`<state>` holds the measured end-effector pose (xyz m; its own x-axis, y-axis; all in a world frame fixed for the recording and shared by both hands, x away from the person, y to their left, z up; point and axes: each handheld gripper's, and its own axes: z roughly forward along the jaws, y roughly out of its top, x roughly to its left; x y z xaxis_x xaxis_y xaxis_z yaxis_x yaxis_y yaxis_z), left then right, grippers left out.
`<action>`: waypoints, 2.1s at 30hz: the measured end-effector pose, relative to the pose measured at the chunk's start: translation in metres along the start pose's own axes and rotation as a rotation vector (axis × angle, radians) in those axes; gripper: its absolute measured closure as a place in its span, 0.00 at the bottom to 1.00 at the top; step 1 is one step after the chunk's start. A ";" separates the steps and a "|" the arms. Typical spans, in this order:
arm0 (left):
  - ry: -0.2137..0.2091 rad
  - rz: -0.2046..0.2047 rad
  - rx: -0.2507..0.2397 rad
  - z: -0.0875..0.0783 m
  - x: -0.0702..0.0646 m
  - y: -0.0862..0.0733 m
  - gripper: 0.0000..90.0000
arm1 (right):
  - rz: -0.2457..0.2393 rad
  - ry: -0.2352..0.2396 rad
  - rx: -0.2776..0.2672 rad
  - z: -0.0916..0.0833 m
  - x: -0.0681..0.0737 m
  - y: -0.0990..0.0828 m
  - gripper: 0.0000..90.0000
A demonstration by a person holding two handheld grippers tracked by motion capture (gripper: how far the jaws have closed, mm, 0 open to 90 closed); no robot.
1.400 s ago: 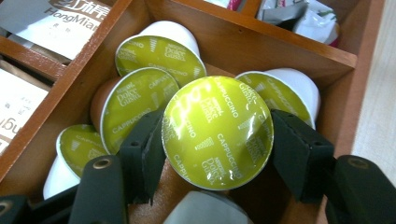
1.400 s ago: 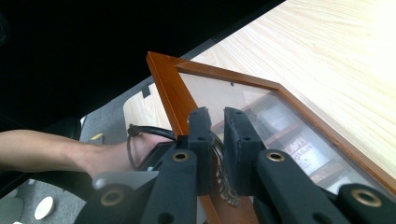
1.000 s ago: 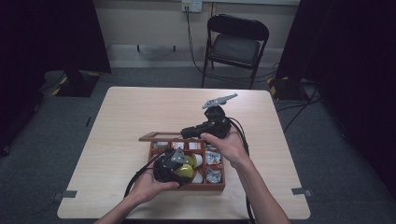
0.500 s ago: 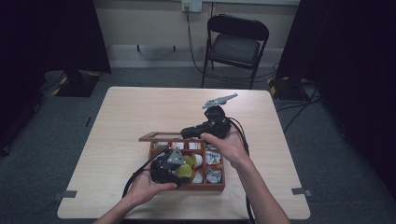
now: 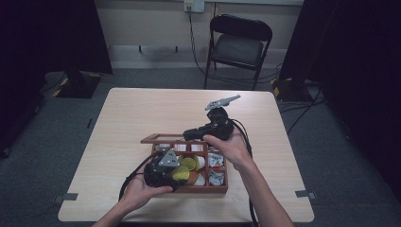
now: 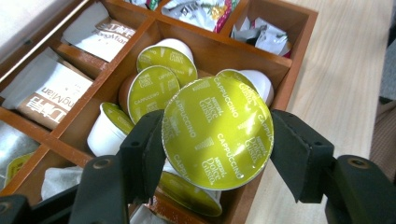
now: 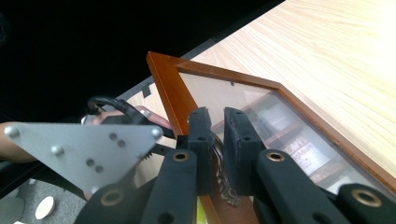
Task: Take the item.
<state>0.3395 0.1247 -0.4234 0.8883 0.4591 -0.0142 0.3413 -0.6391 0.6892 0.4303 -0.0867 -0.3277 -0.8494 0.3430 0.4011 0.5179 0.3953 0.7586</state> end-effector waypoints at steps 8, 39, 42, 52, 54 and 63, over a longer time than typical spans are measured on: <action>-0.013 0.000 0.004 -0.005 -0.004 -0.003 0.43 | 0.002 0.000 0.001 0.000 0.000 0.000 0.91; 0.047 -0.113 -0.097 -0.057 0.020 -0.037 0.43 | -0.002 0.001 0.001 0.000 0.000 -0.001 0.91; 0.053 -0.125 -0.098 -0.059 0.024 -0.039 0.43 | -0.002 0.000 0.001 0.000 0.000 -0.001 0.91; 0.070 -0.153 -0.106 -0.065 0.034 -0.043 0.43 | -0.005 0.001 0.000 0.000 0.000 -0.001 0.91; 0.080 -0.160 -0.108 -0.068 0.036 -0.045 0.43 | -0.005 0.002 0.000 0.000 0.000 -0.001 0.91; 0.128 -0.199 -0.127 -0.076 0.052 -0.052 0.43 | -0.004 0.000 0.002 0.000 0.001 -0.002 0.91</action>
<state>0.3449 0.2290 -0.4046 0.7589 0.6471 -0.0725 0.4568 -0.4497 0.7675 0.4288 -0.0867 -0.3288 -0.8516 0.3415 0.3977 0.5144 0.3984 0.7594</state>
